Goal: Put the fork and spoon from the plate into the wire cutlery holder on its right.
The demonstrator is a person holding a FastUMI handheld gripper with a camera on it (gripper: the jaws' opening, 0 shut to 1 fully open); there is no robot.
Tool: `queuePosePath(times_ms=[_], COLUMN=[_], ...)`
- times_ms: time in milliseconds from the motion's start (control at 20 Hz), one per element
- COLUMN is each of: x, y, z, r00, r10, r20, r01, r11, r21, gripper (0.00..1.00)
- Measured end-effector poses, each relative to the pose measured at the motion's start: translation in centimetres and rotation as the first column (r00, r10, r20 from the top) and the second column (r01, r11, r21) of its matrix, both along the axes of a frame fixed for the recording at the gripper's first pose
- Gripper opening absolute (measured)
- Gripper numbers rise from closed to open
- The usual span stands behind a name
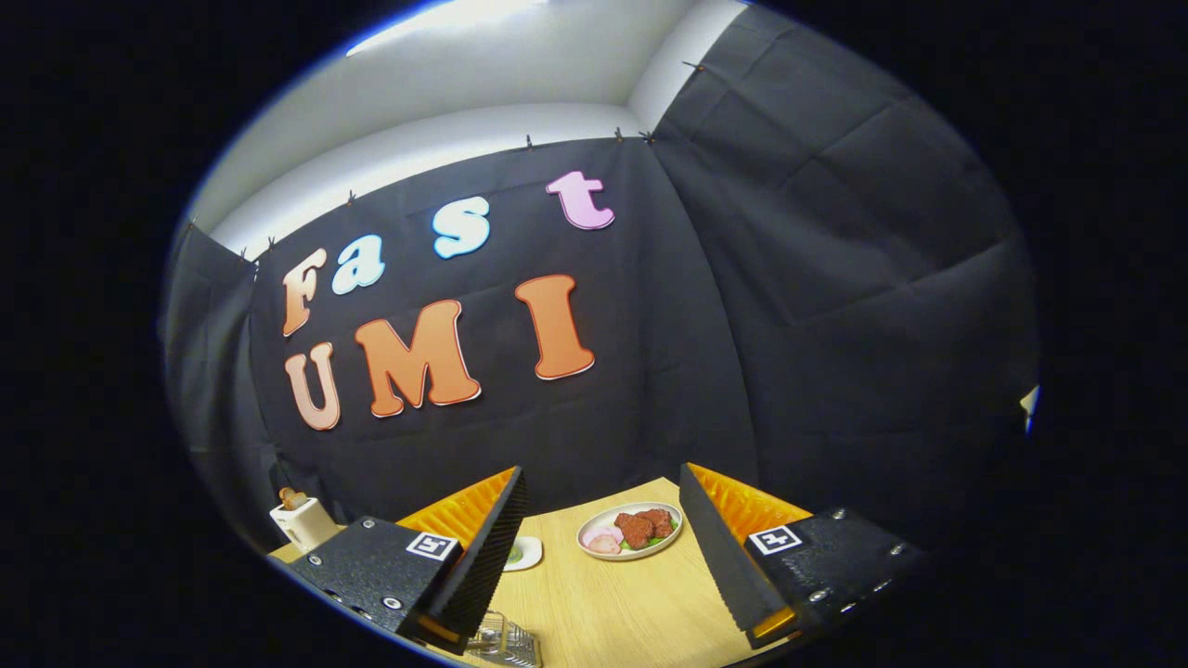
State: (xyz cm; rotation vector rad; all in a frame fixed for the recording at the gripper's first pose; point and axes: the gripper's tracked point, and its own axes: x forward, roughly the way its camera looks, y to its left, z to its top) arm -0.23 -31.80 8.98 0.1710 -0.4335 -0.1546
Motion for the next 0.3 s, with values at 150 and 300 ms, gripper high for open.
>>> queuePosePath(times_ms=[150, 300], x=[-2.1, -3.5], y=[1.8, 3.7], z=[1.4, 1.8], r00=[1.000, 0.999], r10=[-0.008, -0.015], r20=[-0.005, -0.032], r01=[0.007, 0.011], r11=[0.998, 0.990], r21=[-0.070, -0.142], gripper=[0.98, 0.98])
